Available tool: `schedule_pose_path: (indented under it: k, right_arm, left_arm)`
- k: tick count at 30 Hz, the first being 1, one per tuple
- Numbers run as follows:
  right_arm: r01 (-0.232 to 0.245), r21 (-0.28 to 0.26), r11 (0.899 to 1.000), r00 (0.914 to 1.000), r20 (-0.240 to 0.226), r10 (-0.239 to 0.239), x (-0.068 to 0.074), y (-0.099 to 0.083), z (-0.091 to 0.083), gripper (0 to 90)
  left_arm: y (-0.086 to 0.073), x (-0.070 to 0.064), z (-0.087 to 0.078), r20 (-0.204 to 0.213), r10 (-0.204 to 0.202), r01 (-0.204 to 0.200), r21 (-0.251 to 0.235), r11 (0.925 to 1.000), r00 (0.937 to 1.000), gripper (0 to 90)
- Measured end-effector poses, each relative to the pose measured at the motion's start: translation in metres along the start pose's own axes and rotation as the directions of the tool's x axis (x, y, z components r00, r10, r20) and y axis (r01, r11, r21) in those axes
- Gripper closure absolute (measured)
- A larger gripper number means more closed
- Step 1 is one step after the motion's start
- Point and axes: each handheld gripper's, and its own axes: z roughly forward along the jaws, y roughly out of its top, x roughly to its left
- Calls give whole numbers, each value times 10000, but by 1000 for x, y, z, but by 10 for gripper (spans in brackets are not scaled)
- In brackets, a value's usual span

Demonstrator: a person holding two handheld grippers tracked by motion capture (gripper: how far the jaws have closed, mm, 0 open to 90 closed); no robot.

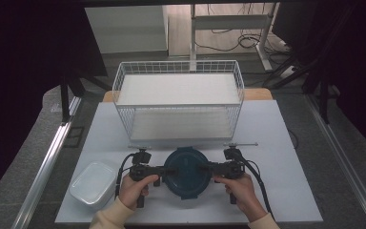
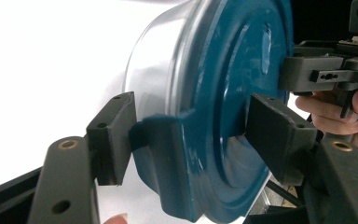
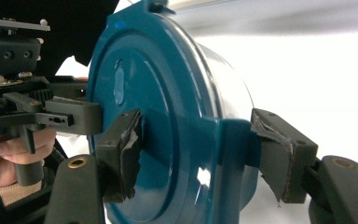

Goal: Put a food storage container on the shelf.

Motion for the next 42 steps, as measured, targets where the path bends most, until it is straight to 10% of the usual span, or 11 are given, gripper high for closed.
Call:
schedule_pose_path:
  k: [16, 42]
  right_arm:
    - [1470, -377, 9884, 9889, 273, -1460, 22, 4, -16, 360]
    - [2103, -684, 9752, 9776, 178, -2096, 37, 13, -27, 375]
  left_arm:
    - [3, -12, -14, 207, 494, -490, -198, 9986, 9986, 354]
    - [11, -26, -29, 97, 933, -926, -571, 9941, 9956, 351]
